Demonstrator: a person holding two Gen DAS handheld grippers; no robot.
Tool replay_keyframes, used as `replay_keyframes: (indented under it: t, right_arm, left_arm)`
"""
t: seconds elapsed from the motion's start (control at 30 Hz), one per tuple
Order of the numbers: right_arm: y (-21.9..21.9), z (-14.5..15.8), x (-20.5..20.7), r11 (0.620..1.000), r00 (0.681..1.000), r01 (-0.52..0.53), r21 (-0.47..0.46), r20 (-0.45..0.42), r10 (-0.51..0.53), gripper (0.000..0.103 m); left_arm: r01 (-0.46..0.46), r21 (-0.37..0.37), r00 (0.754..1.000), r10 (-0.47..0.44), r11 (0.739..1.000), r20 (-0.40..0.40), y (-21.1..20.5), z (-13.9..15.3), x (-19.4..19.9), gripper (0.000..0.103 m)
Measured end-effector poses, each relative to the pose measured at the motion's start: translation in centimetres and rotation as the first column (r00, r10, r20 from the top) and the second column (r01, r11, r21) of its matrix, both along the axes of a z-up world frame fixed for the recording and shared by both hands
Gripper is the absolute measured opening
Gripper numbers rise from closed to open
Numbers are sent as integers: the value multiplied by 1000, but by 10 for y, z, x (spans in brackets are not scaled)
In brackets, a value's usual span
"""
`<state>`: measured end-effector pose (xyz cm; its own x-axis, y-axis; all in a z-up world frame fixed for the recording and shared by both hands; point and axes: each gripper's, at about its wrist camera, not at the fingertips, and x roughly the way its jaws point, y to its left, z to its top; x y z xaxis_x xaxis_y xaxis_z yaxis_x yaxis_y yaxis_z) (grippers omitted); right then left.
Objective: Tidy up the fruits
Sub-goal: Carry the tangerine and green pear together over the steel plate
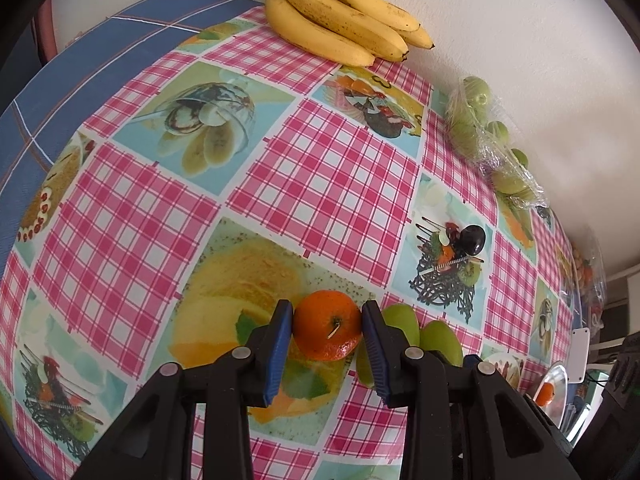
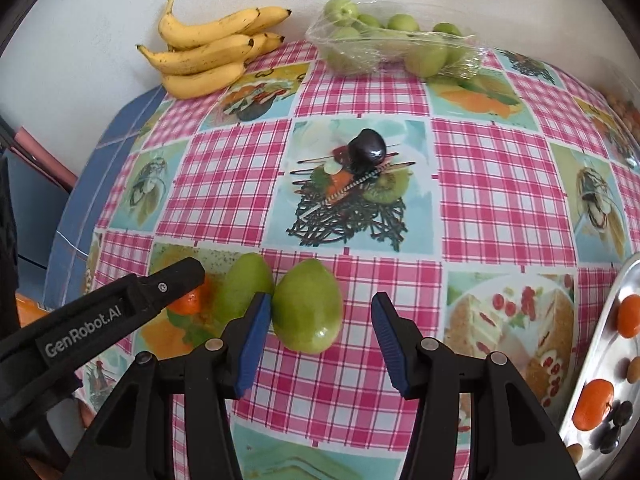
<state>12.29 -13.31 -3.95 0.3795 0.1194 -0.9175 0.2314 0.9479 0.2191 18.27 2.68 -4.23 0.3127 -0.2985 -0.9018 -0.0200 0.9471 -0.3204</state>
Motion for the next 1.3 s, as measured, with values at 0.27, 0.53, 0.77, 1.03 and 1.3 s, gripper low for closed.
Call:
replay_keyframes:
  t: [0.27, 0.53, 0.77, 1.03, 1.3]
  right_arm:
    - [0, -10, 3, 1000, 1000, 4, 13, -28, -4, 41]
    - [-2, 3, -2, 999, 1000, 14, 35, -2, -14, 41]
    - [-9, 21, -11, 998, 999, 21, 63, 25, -23, 41]
    - [-20, 36, -25, 995, 998, 46, 91, 37, -50, 41]
    - [-29, 47, -44, 991, 997, 64, 118, 37, -69, 41]
  left_arm:
    - [7, 2, 1000, -7, 1000, -3, -3, -3, 1, 38]
    - [-9, -9, 999, 9, 1000, 41, 3, 13, 0, 38]
    - [-6, -15, 997, 7, 1000, 73, 2, 29, -5, 38]
    - [0, -10, 994, 1, 1000, 107, 0, 49, -16, 38]
    - [10, 29, 990, -14, 1000, 140, -5, 62, -32, 38]
